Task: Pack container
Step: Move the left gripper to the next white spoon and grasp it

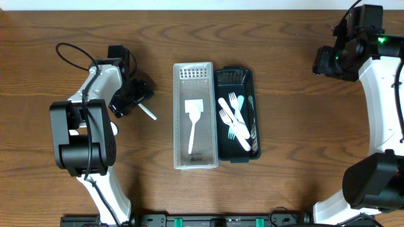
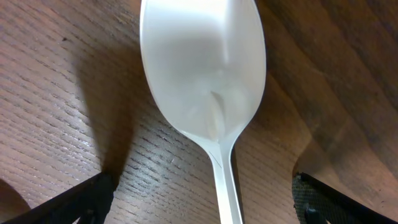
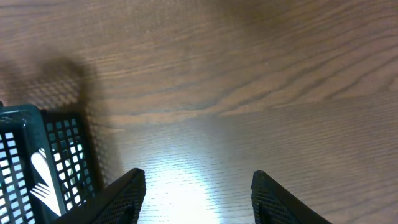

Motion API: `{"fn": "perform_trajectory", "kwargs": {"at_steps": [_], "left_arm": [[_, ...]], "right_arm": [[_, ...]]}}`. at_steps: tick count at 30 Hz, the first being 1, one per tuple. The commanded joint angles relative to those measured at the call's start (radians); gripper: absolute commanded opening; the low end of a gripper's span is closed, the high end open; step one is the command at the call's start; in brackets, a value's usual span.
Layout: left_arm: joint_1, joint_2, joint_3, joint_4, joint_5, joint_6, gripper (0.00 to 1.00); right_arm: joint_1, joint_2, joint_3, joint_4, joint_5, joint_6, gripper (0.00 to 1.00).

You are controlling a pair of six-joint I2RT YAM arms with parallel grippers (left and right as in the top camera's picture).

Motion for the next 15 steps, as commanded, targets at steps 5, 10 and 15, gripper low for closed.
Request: {"fn": "perform_trajectory", "kwargs": {"at_steps": [5,10,15], "left_arm": [[-0.002,0.002,-0.03,-0.006,0.003,-0.009,0.93],[-0.002,0.002,-0.03,-0.009,-0.001,-0.009,0.93],[-0.002,0.002,-0.03,-0.027,-0.032,-0.009,0.87]], "right_arm": [[-0.003,0.003,-0.006,-0.001,-0.003,-0.015,0.58],[-0.003,0.003,-0.006,-0.001,-0.003,-0.015,0.58],[-0.003,0.003,-0.006,-0.001,-0.003,-0.015,0.59]]}}
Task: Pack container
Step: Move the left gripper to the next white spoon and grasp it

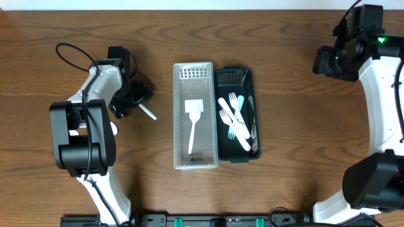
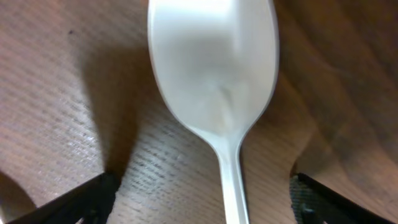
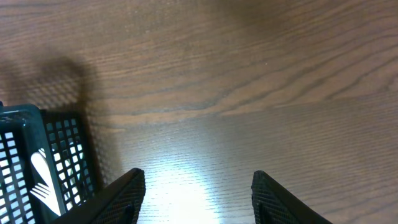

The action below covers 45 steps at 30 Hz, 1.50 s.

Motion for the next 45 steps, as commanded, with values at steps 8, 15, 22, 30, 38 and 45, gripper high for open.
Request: {"fn": "perform_trajectory", "kwargs": {"at_steps": [8,15,22,30,38,45], "left_arm": [[-0.002,0.004,-0.024,-0.029,-0.063,-0.005,0.87],[-0.002,0.004,-0.024,-0.035,-0.062,-0.005,0.72],[-0.002,0.004,-0.024,-0.037,-0.062,-0.005,0.33],[-0.002,0.004,-0.024,-0.037,-0.062,-0.005,0.08],[-0.002,-0.001,-0.021,-0.039,-0.062,-0.002,0.05],[-0.046,-0.123,0.057,-0.166,-0.059,0.076,0.06]], "right_arm": [[-0.003,0.003,-0.006,-0.001,-0.003,-0.015,0.59],[-0.003,0.003,-0.006,0.0,-0.003,-0.015,0.59],[-0.003,0.003,-0.006,0.0,-0.003,-0.015,0.59],[-0.003,0.003,-0.006,0.0,-0.003,-0.015,0.59],[-0.003,0.003,-0.006,0.0,-0.003,-0.015,0.59],[-0.003,0.003,-0.006,0.003,-0.004,-0.015,0.6]]}}
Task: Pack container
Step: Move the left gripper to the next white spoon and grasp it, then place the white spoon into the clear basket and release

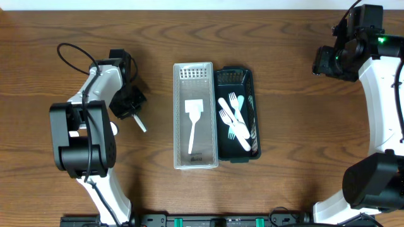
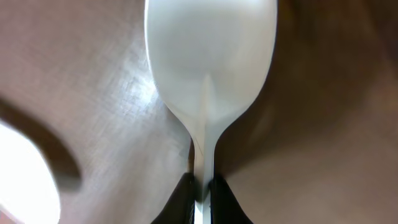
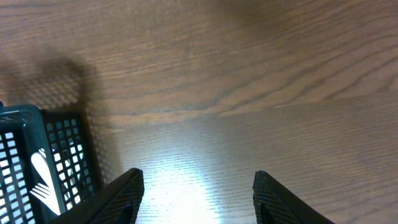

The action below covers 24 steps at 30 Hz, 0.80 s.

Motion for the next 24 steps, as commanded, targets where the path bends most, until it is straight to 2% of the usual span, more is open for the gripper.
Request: {"fn": "perform_trajectory", "kwargs": {"at_steps": [1,6,11,17,24], "left_arm": [[-0.054,-0.135,0.064,-0.059,-0.016,0.071,0.06],[-0.195,-0.333,0.076,-0.098,-0.02,0.151,0.06],[-0.378,-0.473,0.076,-0.114,-0.073,0.161,0.06],[-0.532,-0.465,0.047,-0.128,-0.072,0.181,0.06],[-0.596,-0.363,-0.014,-0.1,-0.071,0.151,0.06]], "right_arm": [[-0.003,0.003,-0.006,0.003,-0.004,-0.014,0.6],[-0.003,0.003,-0.006,0.003,-0.004,-0.014,0.6],[-0.003,0.003,-0.006,0.002,-0.004,-0.014,0.6],[-0.003,0.003,-0.006,0.002,-0.004,-0.014,0.6],[-0.003,0.003,-0.006,0.002,-0.004,-0.014,0.59]]}}
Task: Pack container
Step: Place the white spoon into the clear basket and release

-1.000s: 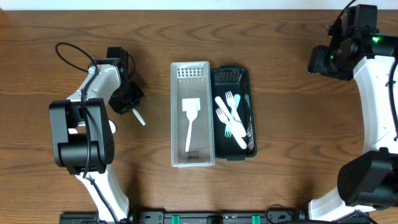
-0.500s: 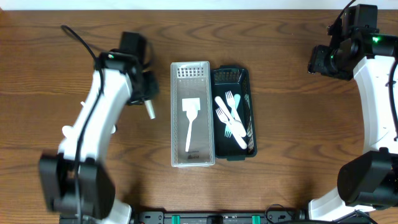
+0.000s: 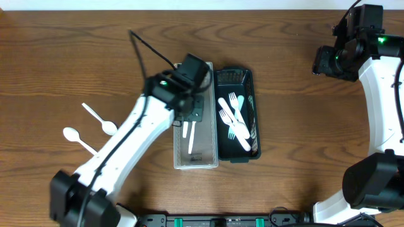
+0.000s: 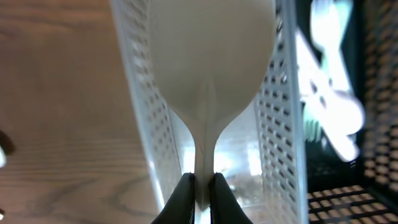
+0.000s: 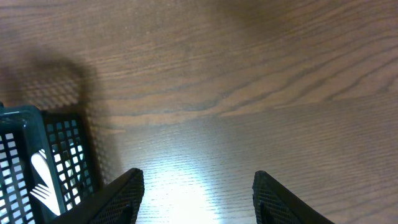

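Observation:
My left gripper [image 4: 200,190] is shut on the handle of a white plastic spoon [image 4: 208,68]. The spoon hangs over the clear perforated basket [image 4: 283,124], whose long walls run down both sides of the left wrist view. From overhead the left arm [image 3: 189,88] reaches across that basket [image 3: 178,157], where a white utensil [image 3: 191,144] lies. Beside it on the right, the dark green basket [image 3: 251,82] holds several white forks [image 3: 232,120]. Far off at the table's top right, my right gripper [image 5: 196,193] is open over bare wood.
Two more white spoons [image 3: 98,118] [image 3: 79,139] lie on the wooden table [image 3: 303,139] at the left. A corner of the dark green basket [image 5: 56,162] shows at the left of the right wrist view.
My left gripper has moved with the spoon from the table's left side to over the clear basket. Two spoons now show on the table where the arm was. The right arm has not moved.
My left gripper stood open around a white spoon lying on the wood at the left, and it stayed so half a second later. Then it was shut on the spoon's handle. Now it holds the spoon over the clear basket. The right gripper stayed open throughout.

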Motion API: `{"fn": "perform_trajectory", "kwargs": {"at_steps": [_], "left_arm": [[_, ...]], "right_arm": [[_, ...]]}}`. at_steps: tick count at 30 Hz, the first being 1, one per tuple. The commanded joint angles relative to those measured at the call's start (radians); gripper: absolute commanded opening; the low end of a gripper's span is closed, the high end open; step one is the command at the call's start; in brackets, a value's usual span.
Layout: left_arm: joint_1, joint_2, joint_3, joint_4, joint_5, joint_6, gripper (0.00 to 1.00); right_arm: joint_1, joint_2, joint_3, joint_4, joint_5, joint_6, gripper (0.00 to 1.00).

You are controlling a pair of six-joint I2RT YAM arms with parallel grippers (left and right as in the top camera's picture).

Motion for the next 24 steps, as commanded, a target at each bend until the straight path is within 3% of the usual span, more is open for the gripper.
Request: {"fn": "perform_trajectory", "kwargs": {"at_steps": [1,3,5,8,18,23,24], "left_arm": [[-0.014,0.071,-0.026,0.007,-0.018,-0.024,0.06],[-0.018,0.108,-0.027,0.012,-0.018,-0.024,0.06],[-0.018,0.137,-0.027,0.014,-0.01,-0.024,0.27],[-0.018,0.168,-0.027,0.017,-0.011,-0.024,0.4],[0.016,0.063,0.04,0.013,-0.09,-0.016,0.46],[0.156,-0.088,0.046,0.002,-0.208,-0.116,0.47],[0.201,-0.112,0.046,-0.004,-0.215,-0.144,0.51]], "right_arm": [[-0.003,0.003,-0.006,-0.001,-0.004,-0.014,0.59],[-0.003,0.003,-0.006,-0.004,-0.004,-0.014,0.59],[-0.003,0.003,-0.006,-0.008,-0.004,-0.014,0.59],[-0.003,0.003,-0.006,-0.011,-0.004,-0.014,0.59],[-0.003,0.003,-0.006,-0.005,-0.004,-0.015,0.6],[-0.003,0.003,-0.006,-0.011,-0.004,-0.015,0.61],[-0.003,0.003,-0.006,-0.013,-0.004,-0.015,0.6]]}}
